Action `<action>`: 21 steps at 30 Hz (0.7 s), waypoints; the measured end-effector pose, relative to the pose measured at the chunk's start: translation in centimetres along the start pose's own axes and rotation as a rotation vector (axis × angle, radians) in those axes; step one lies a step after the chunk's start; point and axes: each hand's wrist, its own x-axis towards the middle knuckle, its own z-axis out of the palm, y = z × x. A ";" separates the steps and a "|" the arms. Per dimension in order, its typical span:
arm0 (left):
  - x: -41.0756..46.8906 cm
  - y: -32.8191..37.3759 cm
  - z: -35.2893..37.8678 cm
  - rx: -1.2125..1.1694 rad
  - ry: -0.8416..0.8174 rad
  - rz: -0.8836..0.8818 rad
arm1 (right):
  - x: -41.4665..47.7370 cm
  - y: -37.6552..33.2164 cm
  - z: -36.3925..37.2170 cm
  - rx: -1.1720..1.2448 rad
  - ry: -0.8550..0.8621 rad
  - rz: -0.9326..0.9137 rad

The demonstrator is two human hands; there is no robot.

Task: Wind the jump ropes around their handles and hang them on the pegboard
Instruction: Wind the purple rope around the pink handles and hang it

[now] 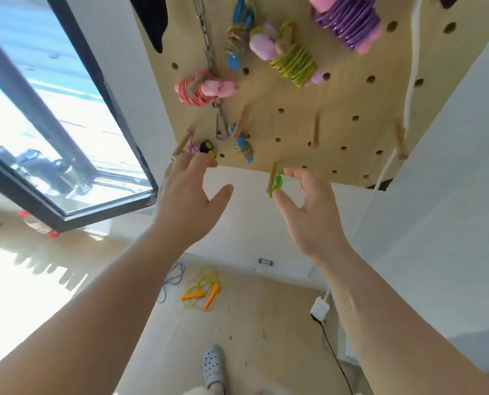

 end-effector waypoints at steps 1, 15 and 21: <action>-1.0 -1.4 0.1 0.037 -0.034 -0.049 | -0.5 0.2 1.2 -0.015 -0.037 0.005; -8.1 -26.6 2.1 0.080 -0.384 -0.443 | -3.0 4.3 23.4 -0.219 -0.474 0.350; -5.8 -39.5 5.0 0.090 -0.595 -0.390 | -3.2 7.6 35.3 -0.273 -0.512 0.572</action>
